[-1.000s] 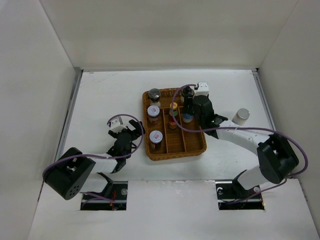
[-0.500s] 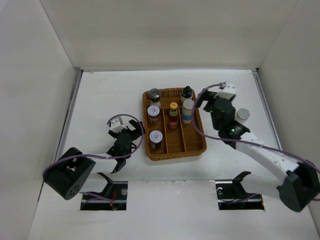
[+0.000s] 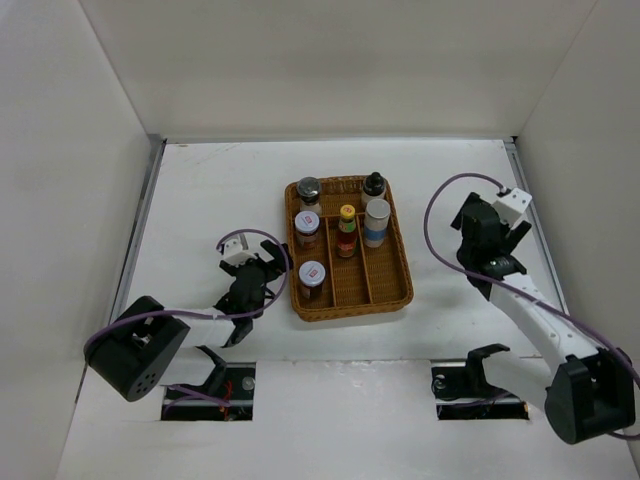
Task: Organize the condiment bottles
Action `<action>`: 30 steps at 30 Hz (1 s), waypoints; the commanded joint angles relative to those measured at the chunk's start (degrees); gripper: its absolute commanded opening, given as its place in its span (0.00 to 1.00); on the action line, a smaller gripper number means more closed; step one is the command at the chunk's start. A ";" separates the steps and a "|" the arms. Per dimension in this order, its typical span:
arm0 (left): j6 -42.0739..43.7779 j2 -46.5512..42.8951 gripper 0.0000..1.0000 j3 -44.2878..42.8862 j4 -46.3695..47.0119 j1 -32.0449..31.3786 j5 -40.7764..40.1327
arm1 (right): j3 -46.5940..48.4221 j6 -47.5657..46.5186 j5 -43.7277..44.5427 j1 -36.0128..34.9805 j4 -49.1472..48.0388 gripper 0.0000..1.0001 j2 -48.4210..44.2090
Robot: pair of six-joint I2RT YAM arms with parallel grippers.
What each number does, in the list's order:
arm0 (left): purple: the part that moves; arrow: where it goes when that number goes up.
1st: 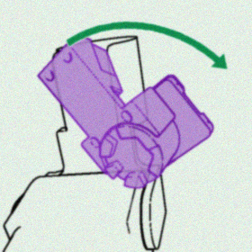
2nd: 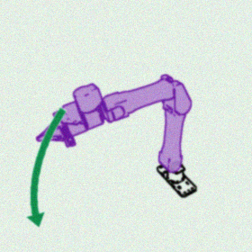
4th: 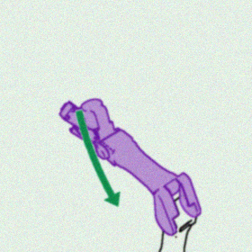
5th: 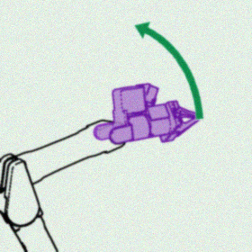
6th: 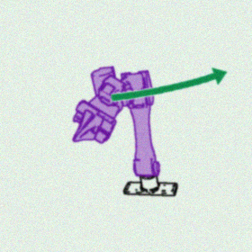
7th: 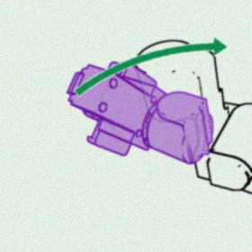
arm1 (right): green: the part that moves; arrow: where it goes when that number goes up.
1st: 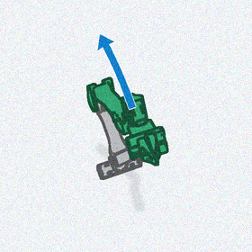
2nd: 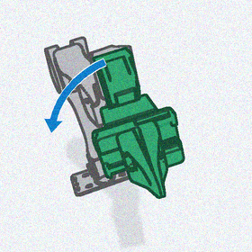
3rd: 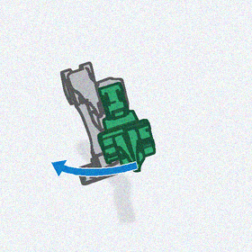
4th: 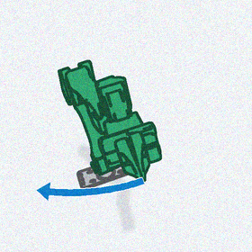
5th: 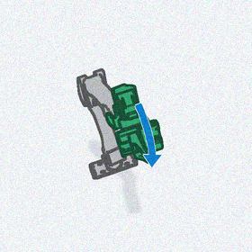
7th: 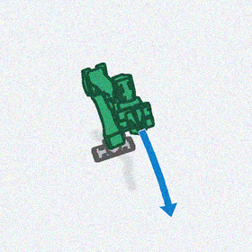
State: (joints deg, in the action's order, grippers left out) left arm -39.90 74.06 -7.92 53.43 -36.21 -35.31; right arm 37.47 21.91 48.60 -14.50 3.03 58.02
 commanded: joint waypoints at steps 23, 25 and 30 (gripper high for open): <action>-1.06 0.47 1.00 -1.92 2.38 0.74 -0.20 | 0.67 -5.56 -4.04 -16.18 -4.71 0.49 -12.21; -1.15 0.64 1.00 -1.92 2.64 0.92 -0.20 | 1.28 -4.34 -3.60 -22.07 -2.34 0.49 -13.11; -1.32 0.12 1.00 -1.74 2.82 1.18 -0.20 | 2.78 -1.17 -5.27 -32.81 -3.19 0.50 -6.98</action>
State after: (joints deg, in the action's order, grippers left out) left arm -40.51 74.78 -7.97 53.41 -35.38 -35.29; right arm 37.43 19.55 42.24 -43.59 2.00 47.46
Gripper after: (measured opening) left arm 0.997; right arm 0.674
